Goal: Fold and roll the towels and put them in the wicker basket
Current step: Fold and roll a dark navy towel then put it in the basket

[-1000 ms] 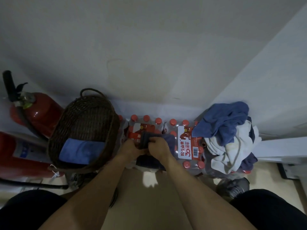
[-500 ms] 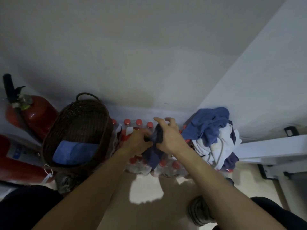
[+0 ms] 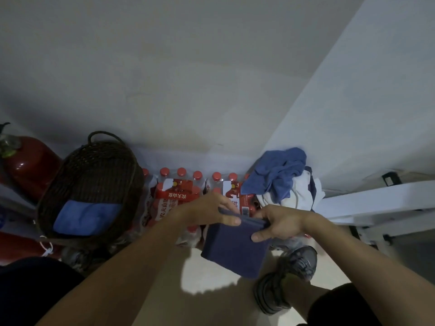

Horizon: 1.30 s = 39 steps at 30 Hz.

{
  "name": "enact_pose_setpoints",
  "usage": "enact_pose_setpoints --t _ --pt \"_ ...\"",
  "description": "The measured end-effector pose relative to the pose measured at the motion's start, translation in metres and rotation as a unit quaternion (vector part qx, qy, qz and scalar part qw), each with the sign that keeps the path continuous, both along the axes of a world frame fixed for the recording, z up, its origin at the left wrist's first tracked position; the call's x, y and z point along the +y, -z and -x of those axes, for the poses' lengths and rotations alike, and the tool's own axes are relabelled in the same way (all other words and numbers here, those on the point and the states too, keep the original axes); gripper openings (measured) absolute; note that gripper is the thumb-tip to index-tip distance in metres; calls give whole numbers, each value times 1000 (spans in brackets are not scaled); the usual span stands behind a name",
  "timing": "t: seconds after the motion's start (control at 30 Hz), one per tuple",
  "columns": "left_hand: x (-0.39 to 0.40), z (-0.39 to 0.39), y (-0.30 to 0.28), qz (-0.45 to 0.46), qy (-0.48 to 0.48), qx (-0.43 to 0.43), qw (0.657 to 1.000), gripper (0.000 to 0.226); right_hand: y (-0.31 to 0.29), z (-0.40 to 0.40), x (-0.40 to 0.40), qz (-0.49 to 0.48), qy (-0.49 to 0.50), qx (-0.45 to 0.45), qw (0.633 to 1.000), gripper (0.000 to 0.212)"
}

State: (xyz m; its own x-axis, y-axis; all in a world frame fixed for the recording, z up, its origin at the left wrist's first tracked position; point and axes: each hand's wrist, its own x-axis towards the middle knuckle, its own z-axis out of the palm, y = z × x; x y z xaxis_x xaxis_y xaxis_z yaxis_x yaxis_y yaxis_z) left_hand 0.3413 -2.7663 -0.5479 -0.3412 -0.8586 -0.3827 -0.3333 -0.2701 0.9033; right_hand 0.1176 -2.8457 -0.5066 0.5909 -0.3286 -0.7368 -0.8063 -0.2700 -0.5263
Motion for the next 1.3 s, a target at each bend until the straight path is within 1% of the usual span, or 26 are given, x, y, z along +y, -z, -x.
enact_pose_setpoints --t 0.07,0.13,0.17,0.23,0.3,0.33,0.37,0.4,0.43,0.53,0.57,0.63,0.7,0.73,0.83,0.9,0.93,0.97,1.03,1.07,1.1,1.13,1.17,1.2,1.23,1.3 --pt "2 2 6 -33 21 39 998 32 2 11 -8 -72 74 -3 995 27" --pt "3 4 10 -52 22 74 996 32 4 22 -16 -147 126 10 981 24" --pt "2 7 12 -61 17 96 993 25 5 27 -19 -178 144 12 973 26" --pt "-1 14 15 -55 -9 111 992 10 8 37 -23 -217 180 0 959 35" --pt "-3 21 19 -57 -78 143 985 16 10 43 -26 -242 218 -29 945 45" --pt "-4 24 23 -90 -125 186 970 23 12 45 -27 -252 234 -49 938 48" --pt "-4 26 27 -140 -165 240 946 29 13 46 -28 -259 250 -68 930 49" --pt "-3 28 32 -182 -181 282 924 33 14 46 -29 -263 264 -85 924 49" --pt "-2 30 36 -205 -179 298 915 35 15 46 -30 -263 277 -97 919 48" --pt "2 35 51 -203 -138 281 928 41 19 44 -33 -233 300 -106 919 38" --pt "3 37 54 -199 -145 288 925 42 20 43 -33 -217 303 -109 922 35" --pt "4 41 57 -197 -187 331 904 44 22 39 -35 -187 318 -137 919 39" --pt "4 44 56 -195 -231 373 877 43 26 37 -37 -183 351 -183 900 51" --pt "4 46 55 -193 -248 386 867 42 28 36 -38 -187 363 -202 890 54" --pt "0 53 48 -175 -298 395 851 40 37 37 -35 -223 384 -227 867 56" --pt "-3 57 45 -157 -338 392 841 36 45 35 -28 -210 406 -235 858 59" --pt "-4 58 43 -150 -349 391 838 34 49 32 -25 -164 415 -242 862 56" --pt "-4 59 43 -146 -353 396 835 33 52 28 -23 -93 413 -246 872 50" --pt "-4 59 47 -120 -343 404 839 31 55 21 -20 84 362 -228 900 33" --pt "-4 60 49 -84 -337 381 857 31 55 17 -18 159 327 -220 905 28" --pt "-3 60 51 -33 -337 320 885 32 56 14 -17 207 303 -218 905 26" --pt "-3 60 54 22 -340 229 912 35 58 12 -16 234 293 -220 901 25" --pt "-4 61 58 73 -341 140 927 41 61 11 -16 252 290 -222 896 23" --pt "-4 61 62 107 -343 75 930 47 63 10 -15 261 289 -220 894 21" --pt "-5 62 66 123 -354 45 926 50 66 10 -15 265 287 -213 895 20" --pt "-5 64 73 128 -381 26 915 51 73 8 -13 266 288 -199 898 19"
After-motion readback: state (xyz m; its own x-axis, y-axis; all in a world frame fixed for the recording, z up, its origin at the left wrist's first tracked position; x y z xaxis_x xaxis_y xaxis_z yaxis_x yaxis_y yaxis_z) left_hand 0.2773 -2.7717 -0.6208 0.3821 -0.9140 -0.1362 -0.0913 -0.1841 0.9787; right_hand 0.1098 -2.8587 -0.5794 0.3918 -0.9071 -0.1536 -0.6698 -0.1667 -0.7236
